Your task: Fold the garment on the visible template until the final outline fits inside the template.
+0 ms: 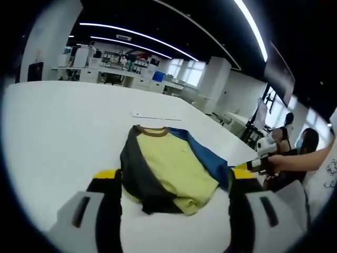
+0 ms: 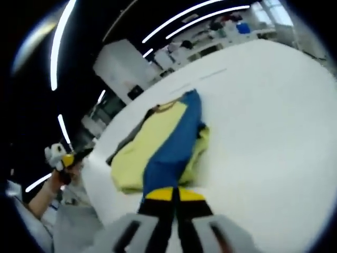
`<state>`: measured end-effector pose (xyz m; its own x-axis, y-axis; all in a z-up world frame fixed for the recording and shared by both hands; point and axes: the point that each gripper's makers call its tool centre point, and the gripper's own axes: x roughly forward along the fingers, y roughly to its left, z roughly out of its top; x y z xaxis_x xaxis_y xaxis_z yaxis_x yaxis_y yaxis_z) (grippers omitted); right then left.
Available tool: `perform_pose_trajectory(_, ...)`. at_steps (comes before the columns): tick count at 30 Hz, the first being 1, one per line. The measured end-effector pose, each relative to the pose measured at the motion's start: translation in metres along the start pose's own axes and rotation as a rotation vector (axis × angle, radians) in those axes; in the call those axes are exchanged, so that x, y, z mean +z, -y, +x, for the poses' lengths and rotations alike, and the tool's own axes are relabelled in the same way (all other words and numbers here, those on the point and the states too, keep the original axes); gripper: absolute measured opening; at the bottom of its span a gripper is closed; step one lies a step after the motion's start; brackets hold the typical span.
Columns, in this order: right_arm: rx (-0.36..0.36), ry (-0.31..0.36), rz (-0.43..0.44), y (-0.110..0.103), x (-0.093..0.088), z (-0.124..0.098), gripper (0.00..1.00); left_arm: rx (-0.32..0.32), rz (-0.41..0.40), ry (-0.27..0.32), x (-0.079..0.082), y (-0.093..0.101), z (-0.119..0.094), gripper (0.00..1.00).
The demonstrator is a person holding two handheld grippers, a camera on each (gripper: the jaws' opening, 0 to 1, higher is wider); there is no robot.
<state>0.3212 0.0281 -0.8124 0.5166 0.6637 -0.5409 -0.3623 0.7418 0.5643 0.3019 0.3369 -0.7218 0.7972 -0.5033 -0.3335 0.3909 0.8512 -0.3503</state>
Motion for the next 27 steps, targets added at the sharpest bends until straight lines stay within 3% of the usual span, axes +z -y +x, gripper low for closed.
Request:
perform_pose_trajectory(5, -0.057, 0.027, -0.013, 0.015, 0.016, -0.019, 0.0, 0.002, -0.006, 0.0, -0.004, -0.004, 0.002, 0.8)
perform_pose_trajectory(12, -0.152, 0.069, 0.0, 0.062, 0.034, -0.05, 0.0, -0.004, -0.02, 0.001, -0.006, -0.001, 0.004, 0.8)
perform_pose_trajectory(27, -0.334, 0.115, 0.015, 0.131, 0.072, -0.105, 0.0, 0.0, -0.033, -0.001, -0.004, -0.004, 0.009, 0.8)
